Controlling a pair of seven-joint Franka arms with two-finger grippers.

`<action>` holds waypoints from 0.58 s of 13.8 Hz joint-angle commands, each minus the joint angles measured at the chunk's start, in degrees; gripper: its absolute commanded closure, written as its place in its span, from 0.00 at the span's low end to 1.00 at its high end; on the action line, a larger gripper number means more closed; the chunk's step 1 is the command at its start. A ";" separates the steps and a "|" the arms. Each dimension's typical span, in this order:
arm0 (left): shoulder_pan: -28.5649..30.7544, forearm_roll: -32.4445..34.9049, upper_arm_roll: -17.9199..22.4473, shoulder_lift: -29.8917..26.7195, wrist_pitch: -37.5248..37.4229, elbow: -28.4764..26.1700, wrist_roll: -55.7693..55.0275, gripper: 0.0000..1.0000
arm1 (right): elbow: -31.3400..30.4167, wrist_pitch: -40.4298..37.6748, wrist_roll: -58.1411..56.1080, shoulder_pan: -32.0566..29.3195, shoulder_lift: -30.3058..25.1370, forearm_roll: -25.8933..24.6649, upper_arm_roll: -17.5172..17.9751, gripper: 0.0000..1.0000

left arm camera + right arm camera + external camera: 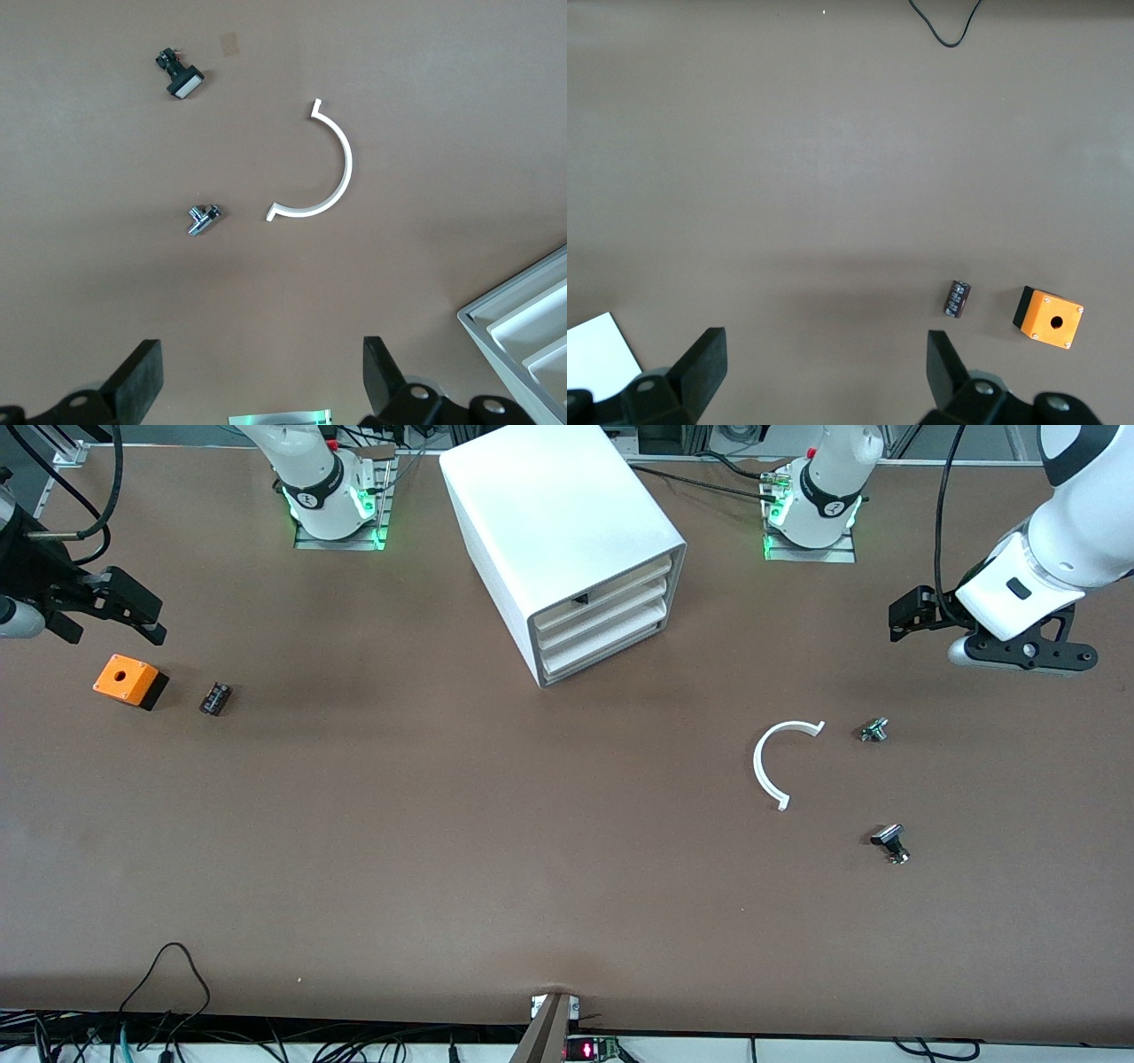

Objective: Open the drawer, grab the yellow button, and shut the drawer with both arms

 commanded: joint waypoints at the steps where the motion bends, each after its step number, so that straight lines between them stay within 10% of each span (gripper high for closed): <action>1: 0.07 -0.97 -0.06 0.79 -1.38 1.84 0.14 0.01 | 1.21 -1.84 -0.36 -0.96 0.52 1.27 0.03 0.00; 8: 0.15 -1.06 -0.06 0.71 -2.17 1.93 0.23 0.01 | 0.42 -4.13 0.16 -0.96 1.14 1.10 0.03 0.00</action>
